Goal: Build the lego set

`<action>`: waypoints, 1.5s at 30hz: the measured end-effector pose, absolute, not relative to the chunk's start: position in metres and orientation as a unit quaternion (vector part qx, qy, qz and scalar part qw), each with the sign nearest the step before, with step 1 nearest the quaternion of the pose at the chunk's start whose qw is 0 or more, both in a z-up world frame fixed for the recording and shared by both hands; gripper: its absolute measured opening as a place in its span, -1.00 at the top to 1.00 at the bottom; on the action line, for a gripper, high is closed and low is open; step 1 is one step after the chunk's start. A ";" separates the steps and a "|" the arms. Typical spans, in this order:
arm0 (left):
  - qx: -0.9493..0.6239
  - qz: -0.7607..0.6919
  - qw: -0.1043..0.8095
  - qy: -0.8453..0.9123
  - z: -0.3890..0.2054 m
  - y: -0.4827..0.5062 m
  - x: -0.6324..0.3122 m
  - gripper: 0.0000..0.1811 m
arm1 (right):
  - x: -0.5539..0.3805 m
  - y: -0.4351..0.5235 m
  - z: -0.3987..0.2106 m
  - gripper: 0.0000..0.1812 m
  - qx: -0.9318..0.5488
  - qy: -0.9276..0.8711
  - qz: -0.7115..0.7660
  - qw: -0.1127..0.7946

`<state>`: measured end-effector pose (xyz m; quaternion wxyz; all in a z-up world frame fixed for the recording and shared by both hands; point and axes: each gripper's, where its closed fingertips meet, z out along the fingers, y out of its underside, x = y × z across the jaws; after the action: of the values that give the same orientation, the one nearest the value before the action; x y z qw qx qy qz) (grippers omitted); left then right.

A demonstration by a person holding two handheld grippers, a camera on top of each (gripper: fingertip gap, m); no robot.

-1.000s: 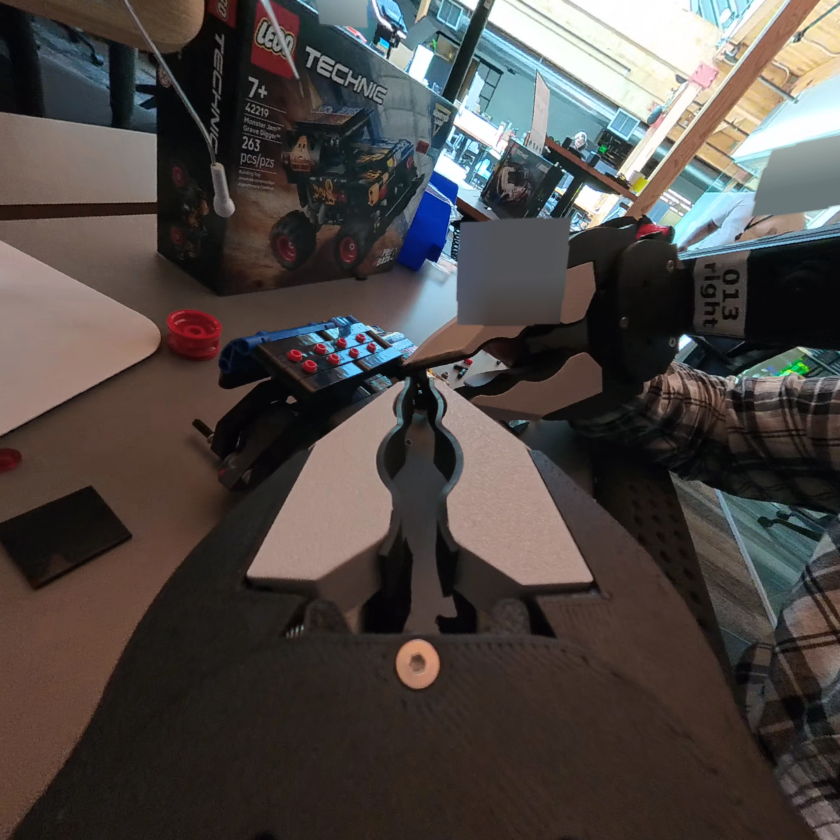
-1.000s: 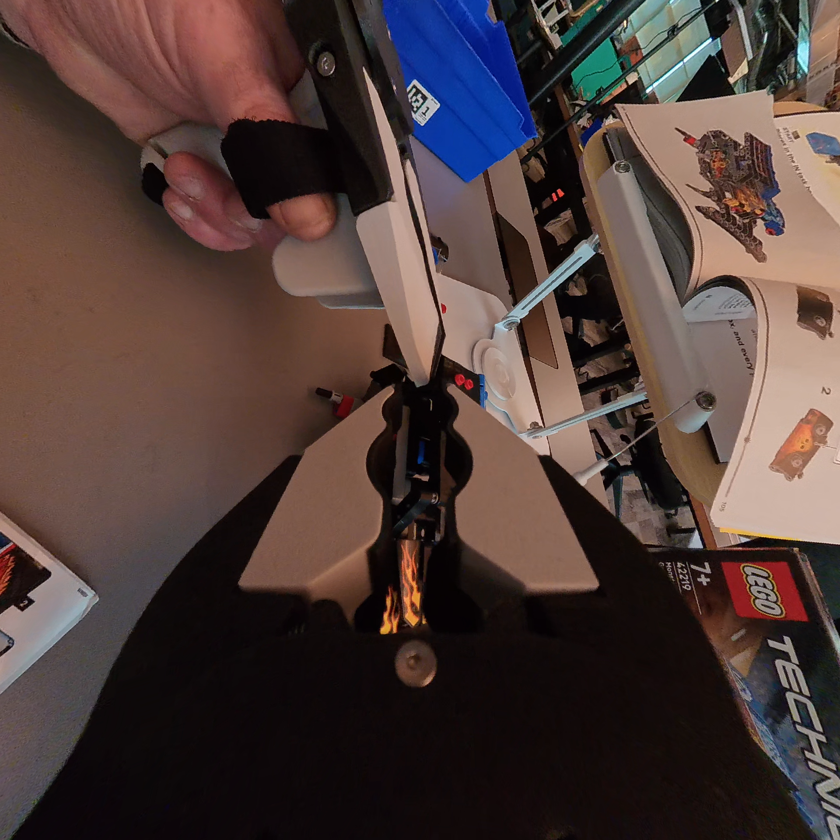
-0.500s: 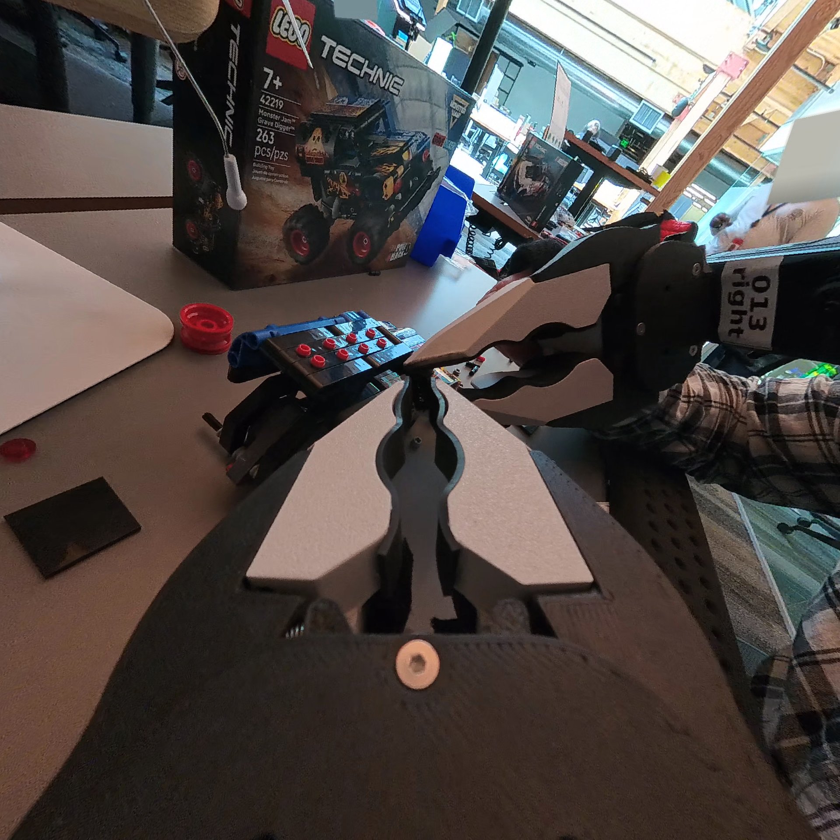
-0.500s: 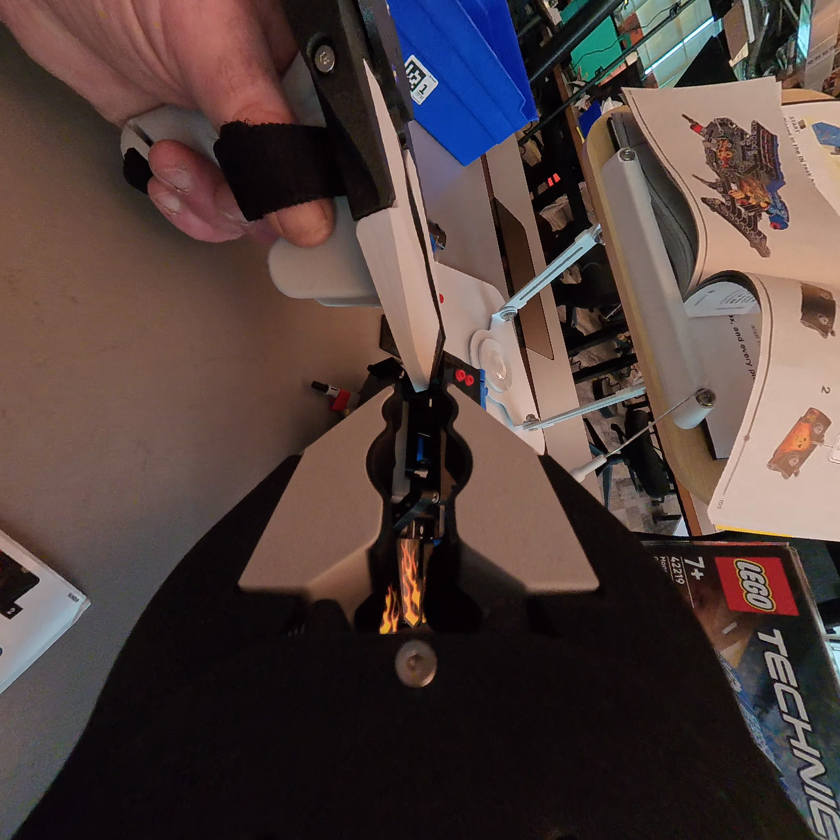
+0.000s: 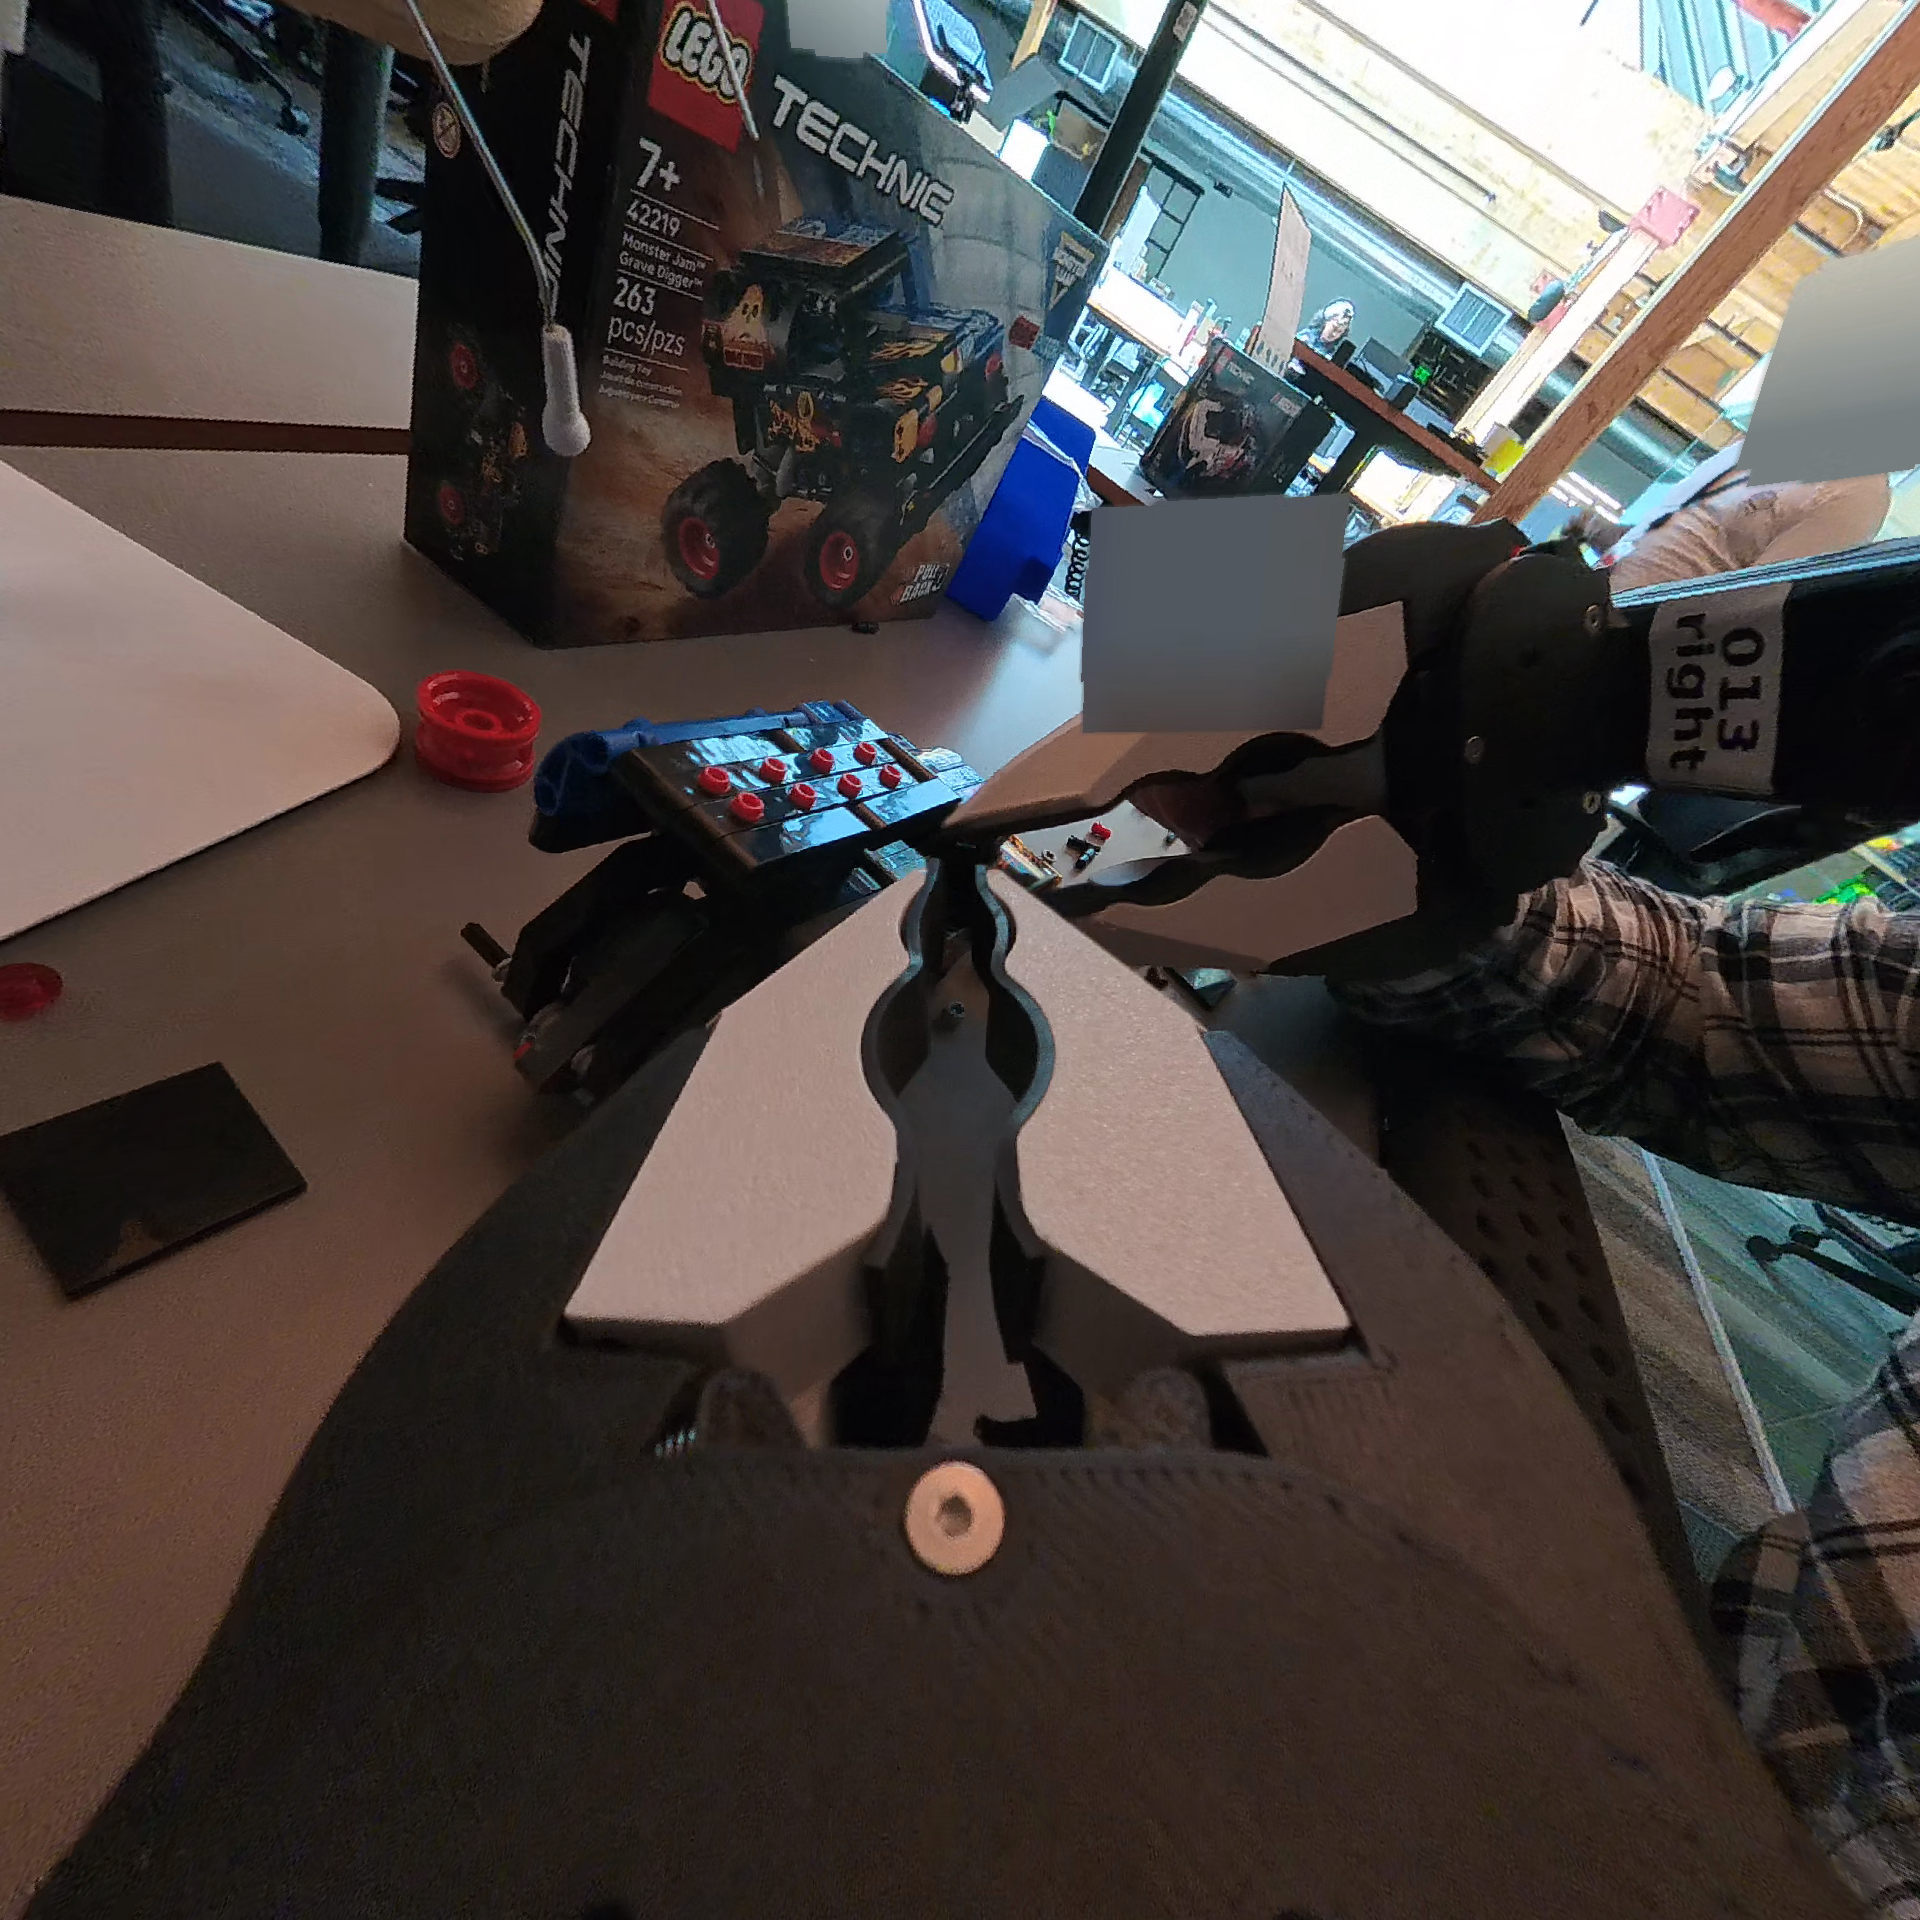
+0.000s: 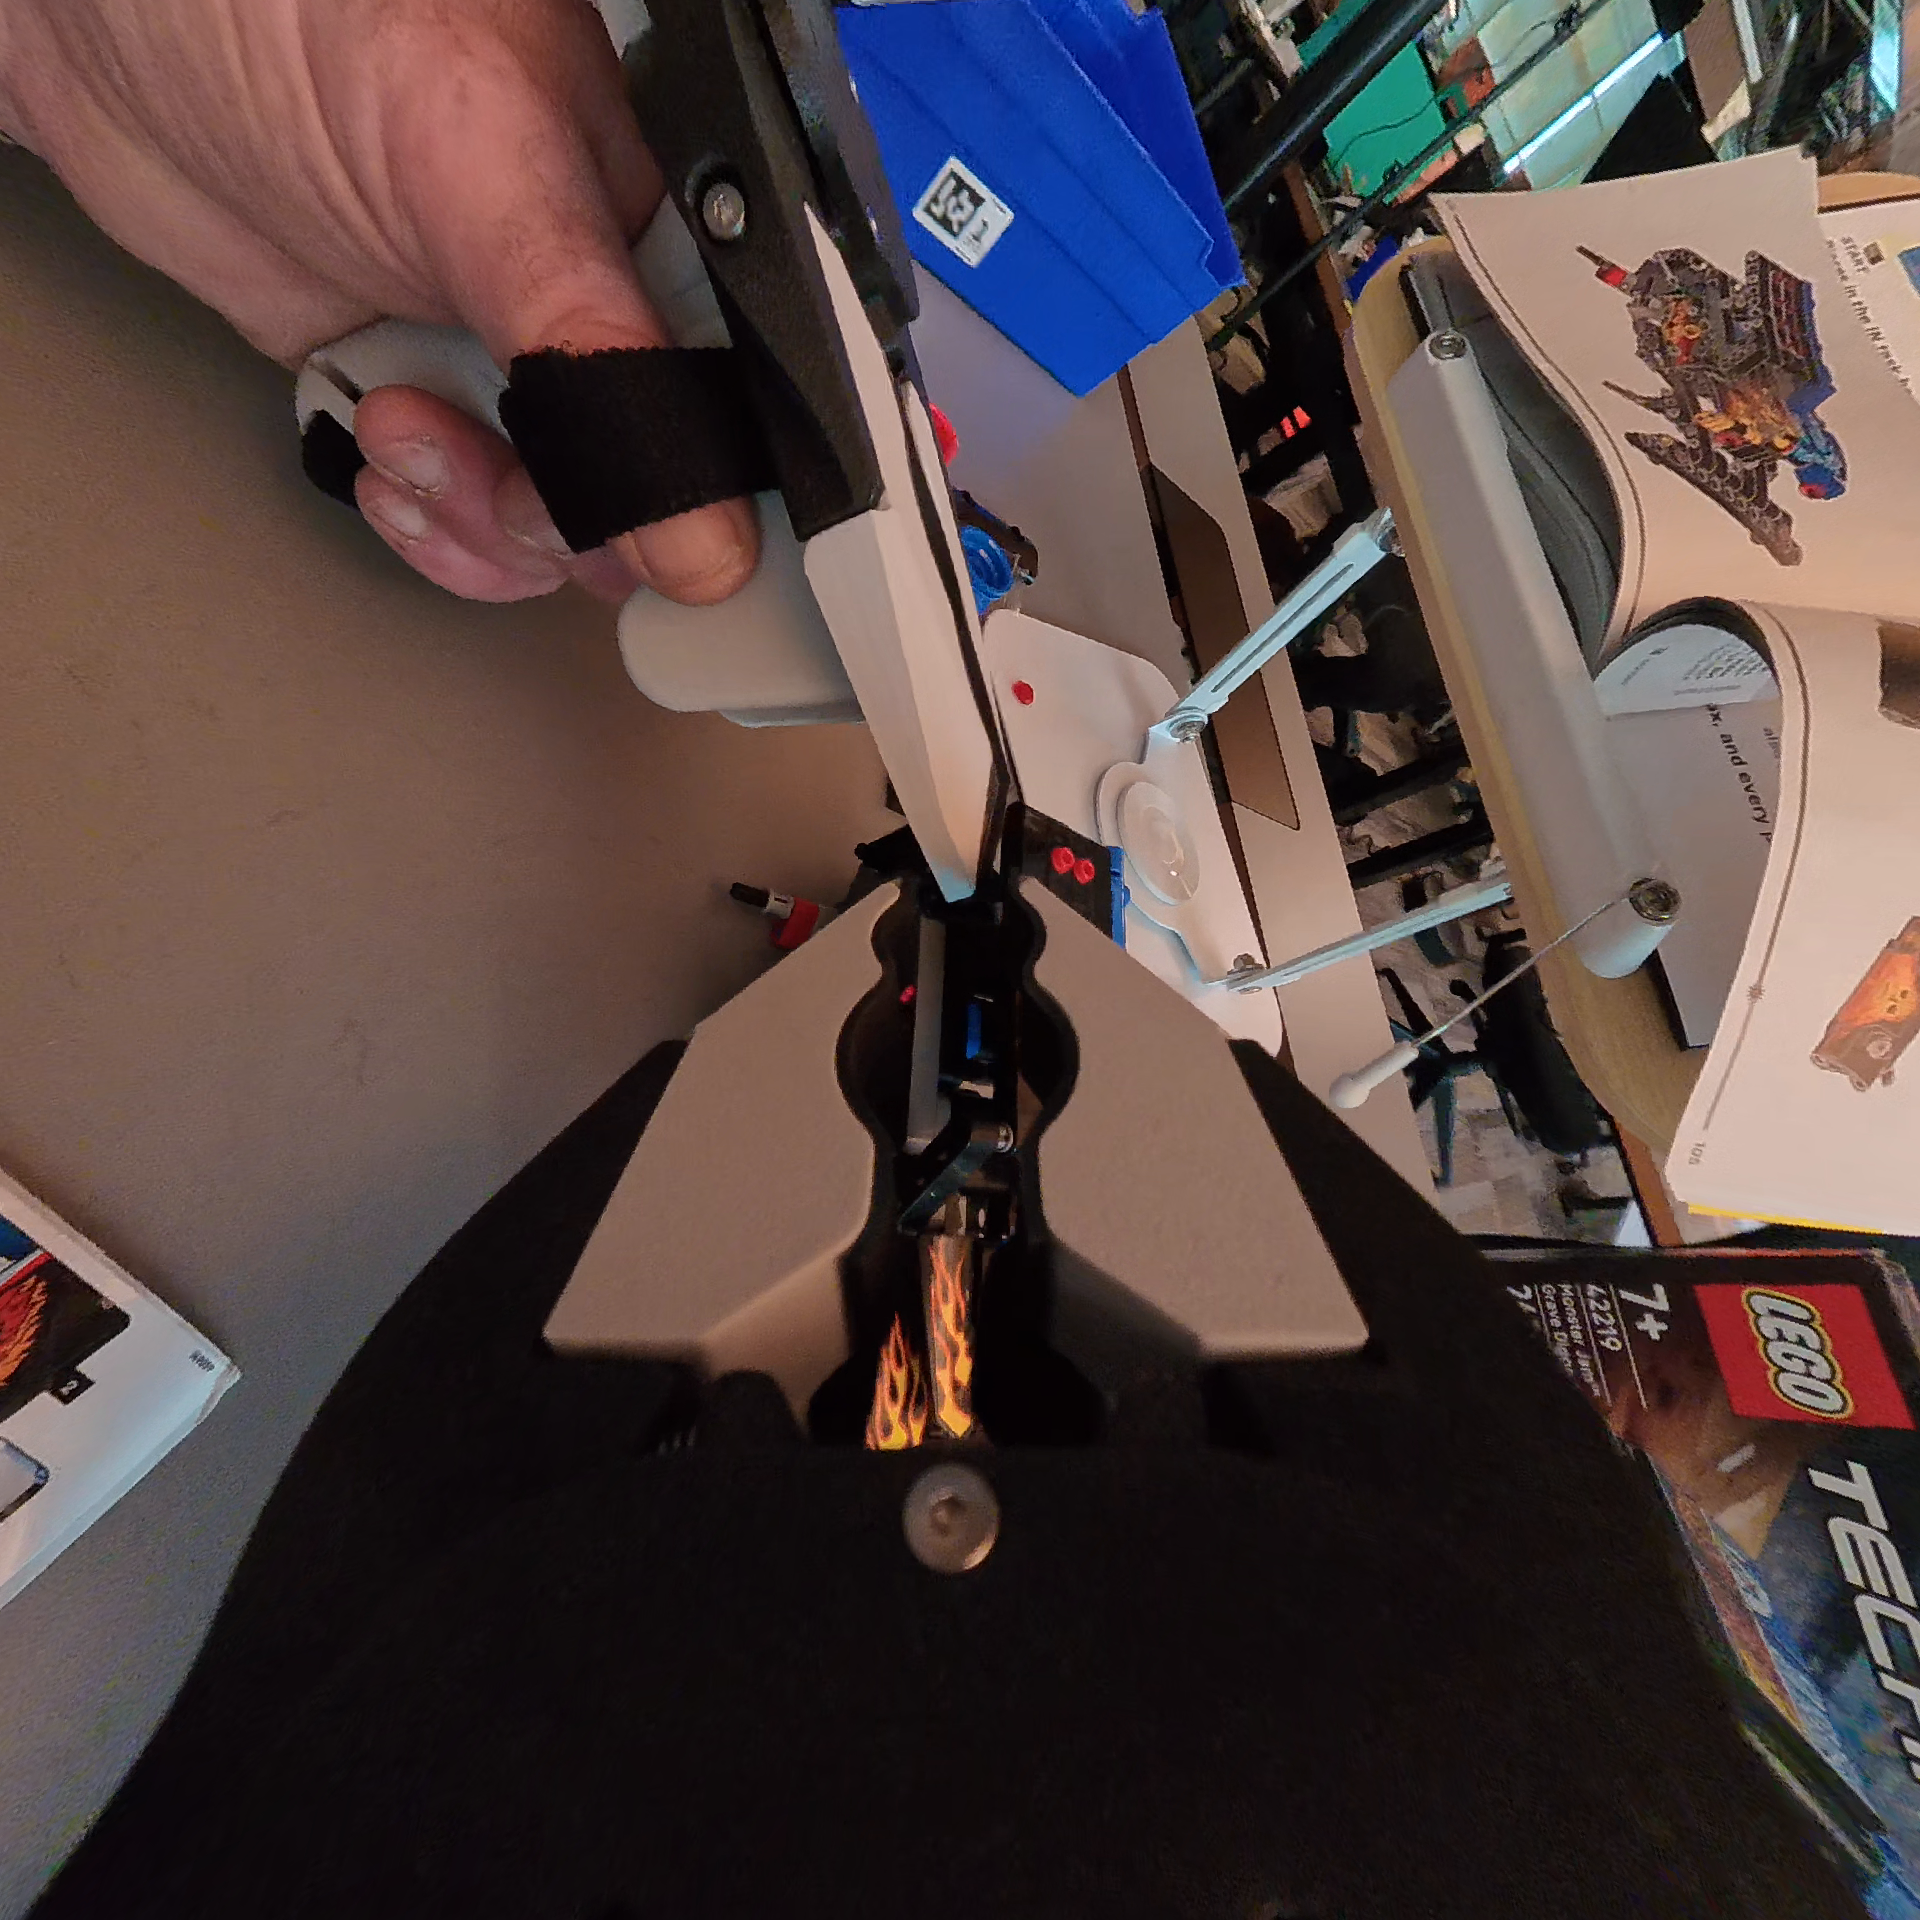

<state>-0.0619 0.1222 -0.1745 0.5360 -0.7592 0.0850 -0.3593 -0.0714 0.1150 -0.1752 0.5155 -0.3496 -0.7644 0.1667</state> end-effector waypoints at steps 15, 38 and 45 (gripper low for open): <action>-0.782 -0.334 0.523 0.063 -0.191 0.122 -0.067 0.99 | -0.047 0.163 -0.212 0.28 -0.508 -0.737 0.268 0.357; -0.778 -0.277 0.562 0.047 -0.189 0.136 -0.084 0.99 | -0.063 0.175 -0.202 0.30 -0.620 -0.604 0.483 0.134; -0.770 -0.291 0.567 0.022 -0.187 0.139 -0.085 0.99 | -0.063 0.177 -0.201 0.30 -0.624 -0.595 0.488 0.138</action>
<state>-0.0846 0.1392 -0.1869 0.5670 -0.7702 0.0224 -0.2913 -0.0631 0.1772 -0.2009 0.1381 -0.6236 -0.5948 0.4881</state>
